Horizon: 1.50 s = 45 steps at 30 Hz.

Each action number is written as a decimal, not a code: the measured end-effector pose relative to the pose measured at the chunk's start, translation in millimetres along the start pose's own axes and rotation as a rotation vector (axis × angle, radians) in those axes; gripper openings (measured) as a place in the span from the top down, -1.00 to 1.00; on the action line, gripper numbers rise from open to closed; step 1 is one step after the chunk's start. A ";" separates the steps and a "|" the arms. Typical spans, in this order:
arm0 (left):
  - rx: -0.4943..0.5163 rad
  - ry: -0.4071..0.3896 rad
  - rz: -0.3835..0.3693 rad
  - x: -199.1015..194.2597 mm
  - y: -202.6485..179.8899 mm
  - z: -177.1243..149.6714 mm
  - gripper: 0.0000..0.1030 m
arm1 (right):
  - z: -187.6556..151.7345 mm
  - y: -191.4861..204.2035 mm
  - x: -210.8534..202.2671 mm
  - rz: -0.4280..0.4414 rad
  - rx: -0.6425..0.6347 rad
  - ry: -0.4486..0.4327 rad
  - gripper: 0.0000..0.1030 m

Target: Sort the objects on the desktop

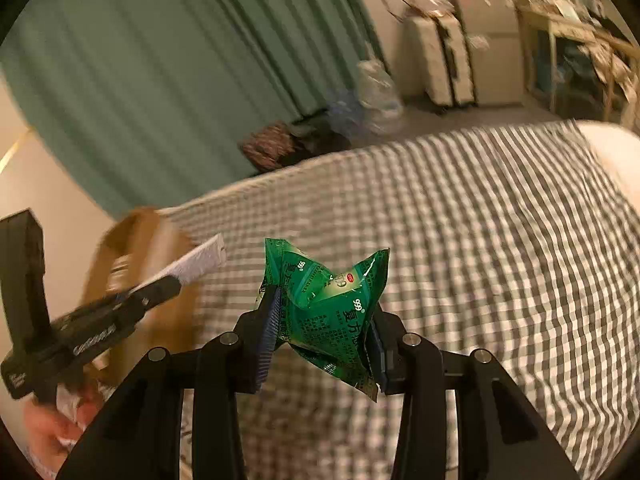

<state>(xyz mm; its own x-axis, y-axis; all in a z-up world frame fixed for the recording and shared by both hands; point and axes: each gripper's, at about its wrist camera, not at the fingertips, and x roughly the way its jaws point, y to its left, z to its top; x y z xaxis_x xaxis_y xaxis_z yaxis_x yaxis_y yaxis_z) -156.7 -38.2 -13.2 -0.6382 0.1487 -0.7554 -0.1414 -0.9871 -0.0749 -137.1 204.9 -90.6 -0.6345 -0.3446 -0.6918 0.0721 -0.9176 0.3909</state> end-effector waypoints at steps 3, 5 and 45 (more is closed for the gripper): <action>-0.046 -0.069 0.010 -45.2 29.1 5.9 0.61 | -5.9 50.1 -28.3 0.062 -0.058 -0.021 0.24; -0.065 -0.101 0.076 -61.9 51.6 5.8 0.60 | -5.6 94.3 -36.0 0.125 -0.110 -0.023 0.24; -0.094 -0.156 0.216 -82.8 53.0 -142.7 -1.00 | -120.5 105.7 -58.2 -0.138 -0.049 -0.151 -1.00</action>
<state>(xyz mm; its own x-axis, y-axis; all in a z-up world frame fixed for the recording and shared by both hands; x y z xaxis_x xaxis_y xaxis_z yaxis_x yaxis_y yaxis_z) -3.3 -111.3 -47.5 -0.7559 -0.0654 -0.6514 0.0768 -0.9970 0.0110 0.2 104.1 -82.2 -0.7486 -0.1847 -0.6367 0.0117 -0.9640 0.2657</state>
